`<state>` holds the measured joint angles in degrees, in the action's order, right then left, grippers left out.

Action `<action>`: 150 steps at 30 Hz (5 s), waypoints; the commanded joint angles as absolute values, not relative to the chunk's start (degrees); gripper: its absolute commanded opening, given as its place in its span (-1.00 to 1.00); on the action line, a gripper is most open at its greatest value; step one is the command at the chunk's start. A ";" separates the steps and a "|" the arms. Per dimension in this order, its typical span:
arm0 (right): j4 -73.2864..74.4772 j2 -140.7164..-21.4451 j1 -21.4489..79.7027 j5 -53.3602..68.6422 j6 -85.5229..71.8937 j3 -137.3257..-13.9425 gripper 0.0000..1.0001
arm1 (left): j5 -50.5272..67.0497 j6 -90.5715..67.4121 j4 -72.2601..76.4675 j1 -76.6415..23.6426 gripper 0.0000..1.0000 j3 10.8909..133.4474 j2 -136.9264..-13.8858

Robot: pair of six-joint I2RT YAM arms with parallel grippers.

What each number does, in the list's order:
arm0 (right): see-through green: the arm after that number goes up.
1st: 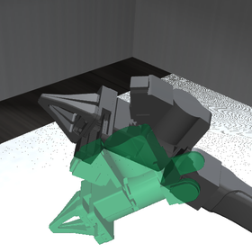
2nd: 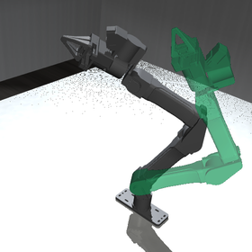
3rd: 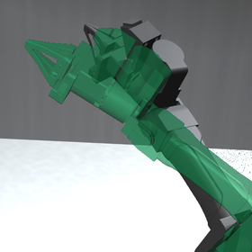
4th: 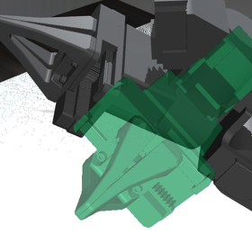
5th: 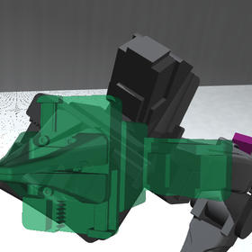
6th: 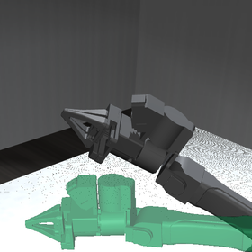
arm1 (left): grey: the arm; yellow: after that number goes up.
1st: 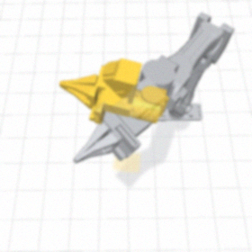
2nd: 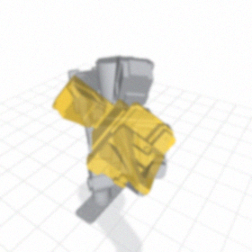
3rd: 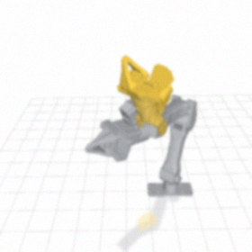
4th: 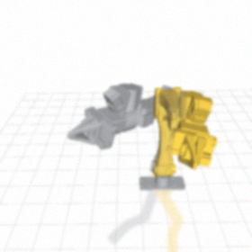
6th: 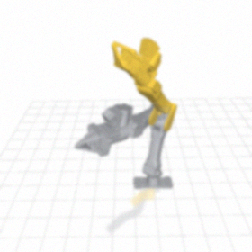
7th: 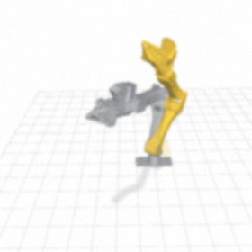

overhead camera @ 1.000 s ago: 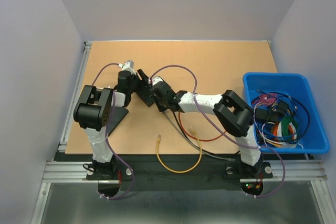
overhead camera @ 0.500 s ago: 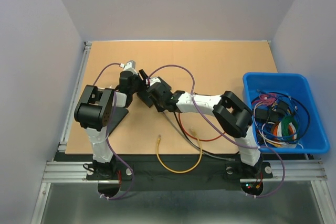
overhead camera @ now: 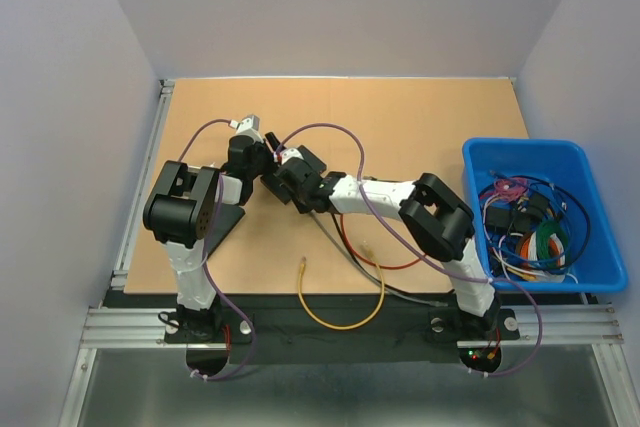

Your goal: Insert the plug into the switch port

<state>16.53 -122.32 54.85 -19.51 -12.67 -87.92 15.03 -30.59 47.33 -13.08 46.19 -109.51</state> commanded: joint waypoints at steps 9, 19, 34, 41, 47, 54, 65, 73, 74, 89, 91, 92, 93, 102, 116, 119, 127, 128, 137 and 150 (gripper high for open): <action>14.94 -124.28 55.81 -21.53 -9.06 -94.13 -0.99 | 18.37 -30.32 49.22 -13.80 0.29 43.60 -109.78; 15.03 -125.42 57.13 -21.01 -7.47 -96.59 -0.99 | 18.72 -30.41 49.92 -13.97 0.28 42.36 -109.25; 14.94 -127.18 57.30 -24.43 -7.12 -97.91 -0.99 | 20.30 -30.06 50.45 -14.06 0.21 41.66 -109.07; 11.52 -125.60 57.22 -28.12 -7.12 -95.89 -0.99 | 21.18 -30.41 50.63 -14.24 0.13 41.05 -108.72; 8.53 -123.49 55.55 -30.41 -8.00 -92.73 -0.99 | 22.24 -31.11 50.27 -14.24 0.11 40.25 -108.28; 3.69 -121.03 53.53 -29.53 -5.45 -90.00 -0.99 | 23.38 -31.03 50.62 -14.59 0.06 40.25 -108.46; 2.81 -122.43 52.47 -26.28 -1.32 -96.41 -0.99 | 23.73 -29.97 50.45 -15.38 0.06 40.43 -108.54; 3.08 -123.92 51.59 -23.38 2.90 -102.83 -0.99 | 24.52 -29.88 50.98 -15.82 0.06 40.52 -108.81; 3.08 -124.10 51.50 -23.12 2.81 -103.27 -0.99 | 24.61 -29.88 50.98 -15.82 0.06 40.43 -108.90; 2.64 -128.67 50.36 -22.85 0.18 -99.40 -0.99 | 26.46 -31.11 52.21 -15.82 0.06 40.61 -109.77; 2.29 -128.93 50.45 -23.03 0.18 -98.53 -0.99 | 26.46 -31.11 52.38 -15.73 0.06 40.69 -109.86; 2.20 -129.37 50.45 -22.94 0.09 -98.00 -0.99 | 26.63 -31.11 52.38 -15.82 0.06 40.61 -109.78; 1.94 -129.64 50.36 -22.94 0.09 -98.00 -0.99 | 26.46 -31.20 52.38 -15.82 0.06 40.69 -109.86; 0.44 -129.99 50.10 -22.59 0.09 -96.24 -0.81 | 24.79 -32.17 49.67 -13.36 0.09 43.94 -106.79; -2.11 -125.08 49.57 -20.83 0.09 -91.23 0.27 | 24.69 -32.69 40.26 -4.58 0.11 55.19 -106.00; -2.02 -122.45 49.13 -20.83 -1.57 -88.17 0.37 | 25.05 -32.44 39.03 -2.99 0.11 58.00 -106.96; -4.74 -114.09 46.23 -16.08 -7.73 -77.88 0.39 | 25.58 -32.43 37.97 -0.44 0.11 60.90 -110.30; -4.83 -113.56 46.23 -15.74 -8.00 -76.83 0.39 | 25.66 -32.34 37.97 -0.44 0.11 61.08 -110.56; -5.89 -115.13 46.23 -12.48 -8.53 -77.87 0.39 | 25.84 -32.87 36.83 -0.53 0.11 62.23 -113.12; -5.80 -121.81 46.23 -8.79 -8.00 -82.53 0.07 | 26.37 -33.66 36.56 -3.51 0.11 59.85 -113.11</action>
<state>-3.73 -120.64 45.82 -10.63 -7.75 -79.96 25.65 -33.54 35.46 -2.07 59.75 -114.32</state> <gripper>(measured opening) 0.567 0.553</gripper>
